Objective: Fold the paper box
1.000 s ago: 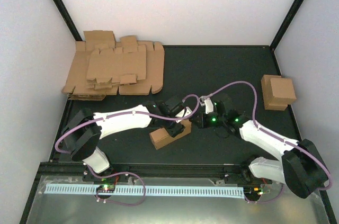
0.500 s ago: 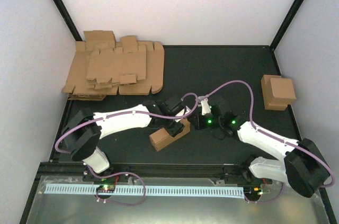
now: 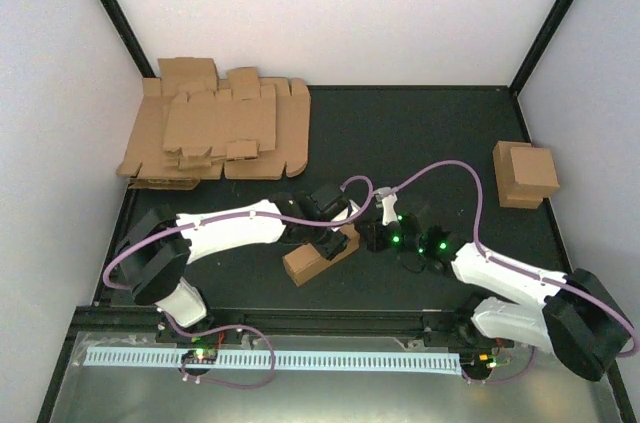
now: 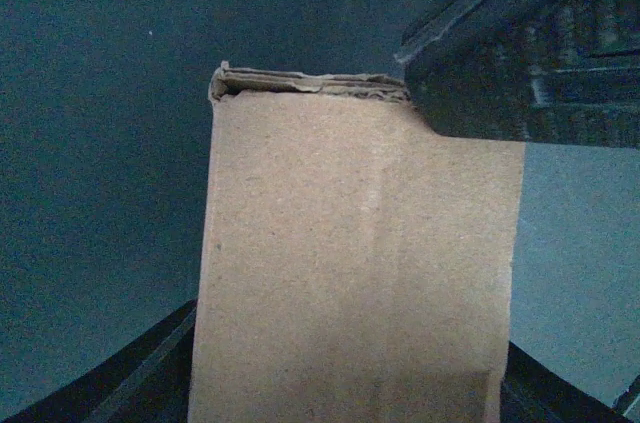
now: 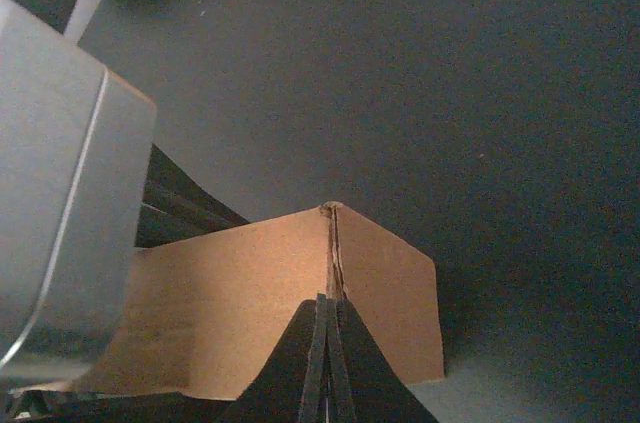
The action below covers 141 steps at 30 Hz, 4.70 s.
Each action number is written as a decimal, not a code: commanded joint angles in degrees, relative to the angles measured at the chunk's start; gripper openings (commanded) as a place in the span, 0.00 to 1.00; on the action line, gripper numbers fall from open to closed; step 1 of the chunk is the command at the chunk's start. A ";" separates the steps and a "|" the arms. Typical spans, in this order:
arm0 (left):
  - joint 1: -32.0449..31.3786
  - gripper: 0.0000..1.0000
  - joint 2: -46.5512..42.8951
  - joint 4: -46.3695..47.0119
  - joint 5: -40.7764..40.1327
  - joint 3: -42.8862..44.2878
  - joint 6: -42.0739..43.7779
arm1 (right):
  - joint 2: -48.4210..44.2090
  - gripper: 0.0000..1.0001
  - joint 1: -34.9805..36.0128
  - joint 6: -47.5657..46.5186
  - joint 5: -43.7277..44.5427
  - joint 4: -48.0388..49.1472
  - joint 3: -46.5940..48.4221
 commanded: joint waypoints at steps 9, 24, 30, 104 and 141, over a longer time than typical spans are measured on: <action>0.11 0.87 -3.99 4.88 1.39 -0.25 -2.02 | -2.95 0.10 2.05 -3.66 5.71 -12.35 1.92; 2.67 0.86 -24.12 -0.37 -3.00 -4.94 -10.18 | -3.60 0.30 1.00 -6.07 4.03 -14.64 11.92; 7.31 0.41 -41.71 4.79 6.12 -19.48 -20.63 | -4.51 0.11 -0.34 -4.64 -9.11 -8.90 8.95; 24.46 0.02 -43.67 41.00 37.47 -50.39 -38.61 | 26.00 0.02 -10.29 -1.67 -40.65 1.96 12.75; 3.77 0.99 -30.37 -0.77 -0.18 -12.46 -4.16 | -4.61 1.00 -11.85 -6.52 -3.11 -22.95 15.36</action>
